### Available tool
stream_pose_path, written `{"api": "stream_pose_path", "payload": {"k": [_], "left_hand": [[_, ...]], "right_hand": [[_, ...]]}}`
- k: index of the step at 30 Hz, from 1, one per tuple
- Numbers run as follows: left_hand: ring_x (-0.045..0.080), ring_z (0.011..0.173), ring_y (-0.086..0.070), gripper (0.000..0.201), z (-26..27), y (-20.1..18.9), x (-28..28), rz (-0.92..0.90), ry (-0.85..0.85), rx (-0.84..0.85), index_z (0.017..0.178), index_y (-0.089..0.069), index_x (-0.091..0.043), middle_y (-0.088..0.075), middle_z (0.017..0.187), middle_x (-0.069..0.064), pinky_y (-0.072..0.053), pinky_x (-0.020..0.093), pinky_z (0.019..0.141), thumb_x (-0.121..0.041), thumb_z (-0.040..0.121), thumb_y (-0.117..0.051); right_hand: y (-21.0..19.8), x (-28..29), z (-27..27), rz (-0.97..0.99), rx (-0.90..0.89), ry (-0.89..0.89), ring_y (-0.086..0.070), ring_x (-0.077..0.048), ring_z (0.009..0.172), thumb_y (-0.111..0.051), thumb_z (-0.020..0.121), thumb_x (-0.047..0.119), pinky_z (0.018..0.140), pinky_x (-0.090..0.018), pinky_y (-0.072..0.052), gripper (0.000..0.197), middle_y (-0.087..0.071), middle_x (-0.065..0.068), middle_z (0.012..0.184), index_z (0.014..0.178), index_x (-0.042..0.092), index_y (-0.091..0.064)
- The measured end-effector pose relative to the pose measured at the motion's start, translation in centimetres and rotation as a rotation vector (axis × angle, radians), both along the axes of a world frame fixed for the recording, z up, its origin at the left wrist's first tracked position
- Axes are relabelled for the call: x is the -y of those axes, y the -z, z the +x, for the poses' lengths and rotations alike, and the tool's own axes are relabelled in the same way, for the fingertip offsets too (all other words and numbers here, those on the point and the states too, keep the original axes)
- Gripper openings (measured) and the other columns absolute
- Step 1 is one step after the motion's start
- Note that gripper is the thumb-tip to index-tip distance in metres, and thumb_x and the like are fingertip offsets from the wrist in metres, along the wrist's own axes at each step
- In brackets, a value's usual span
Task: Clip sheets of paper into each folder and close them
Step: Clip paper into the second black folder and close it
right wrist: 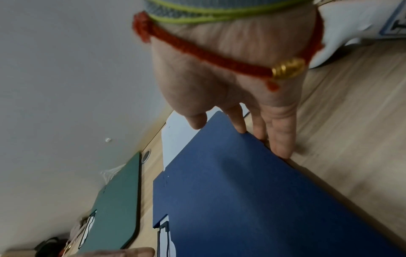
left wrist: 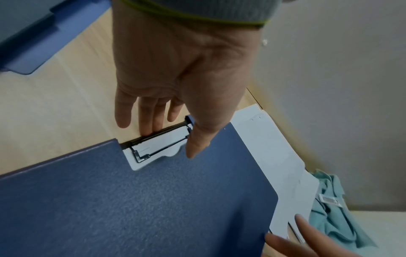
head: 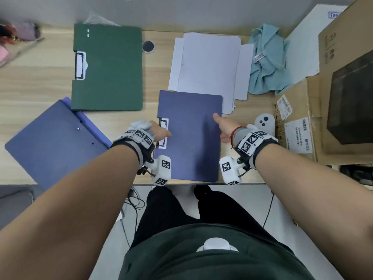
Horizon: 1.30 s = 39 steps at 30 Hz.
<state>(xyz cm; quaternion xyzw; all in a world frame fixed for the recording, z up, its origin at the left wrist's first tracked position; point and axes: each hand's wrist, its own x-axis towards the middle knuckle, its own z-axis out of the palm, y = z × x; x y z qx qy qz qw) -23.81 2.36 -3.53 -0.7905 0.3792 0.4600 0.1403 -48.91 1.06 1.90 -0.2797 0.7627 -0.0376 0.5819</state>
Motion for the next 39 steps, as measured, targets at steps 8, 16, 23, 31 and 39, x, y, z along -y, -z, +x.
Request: {"api": "stream_pose_path", "payload": {"k": [8, 16, 23, 31, 39], "left_hand": [[0.027, 0.103, -0.067, 0.104, 1.3, 2.3, -1.3, 0.017, -0.260, -0.249, 0.111, -0.066, -0.018, -0.071, 0.111, 0.002, -0.054, 0.047, 0.094, -0.073, 0.025, -0.083], [0.024, 0.087, -0.061, 0.031, 4.1, -4.7, 3.0, -0.305, -0.252, -0.333, 0.085, -0.058, -0.017, -0.064, 0.088, 0.001, -0.051, 0.042, 0.096, -0.023, 0.072, -0.085], [0.023, 0.093, -0.067, 0.066, 14.7, -9.3, 9.0, -0.502, -0.308, -0.199, 0.110, -0.064, -0.011, -0.071, 0.103, 0.001, -0.055, 0.041, 0.091, -0.049, 0.060, -0.084], [0.028, 0.087, -0.068, 0.091, 24.5, -9.1, 10.6, -0.354, -0.163, 0.103, 0.093, -0.064, -0.024, -0.072, 0.094, 0.000, -0.056, 0.042, 0.087, -0.088, 0.028, -0.060], [0.037, 0.117, -0.058, 0.085, 27.7, -7.2, 9.5, -0.173, -0.103, 0.124, 0.136, -0.049, -0.004, -0.060, 0.130, 0.014, -0.044, 0.048, 0.103, -0.055, 0.073, -0.076]], "right_hand": [[1.6, 1.4, 0.3, 0.007, -0.055, -0.049, -0.062, -0.030, 0.107, -0.053, 0.091, 0.055, 0.090, -0.041, -0.056, 0.065, -0.056, -0.009, 0.120, 0.138, 0.010, -0.044], [-0.1, 2.1, 4.5, -0.064, 0.007, -0.069, -0.062, -0.023, 0.102, -0.065, 0.083, 0.042, 0.096, -0.047, -0.053, 0.051, -0.065, -0.005, 0.116, 0.125, 0.016, -0.057], [-2.8, 5.6, 12.8, -0.097, 0.240, -0.166, -0.066, -0.027, 0.103, -0.058, 0.096, 0.022, 0.094, -0.046, -0.054, 0.022, -0.067, -0.002, 0.117, 0.117, 0.018, -0.061], [-3.0, 10.7, 21.8, -0.182, 0.346, -0.073, -0.066, -0.022, 0.098, -0.054, 0.099, 0.015, 0.089, -0.042, -0.055, 0.023, -0.069, -0.003, 0.111, 0.121, 0.016, -0.060], [-0.1, 14.3, 26.2, -0.147, 0.250, -0.095, -0.068, -0.023, 0.100, -0.052, 0.099, 0.016, 0.091, -0.044, -0.056, 0.013, -0.070, -0.004, 0.112, 0.104, 0.022, -0.062]]}}
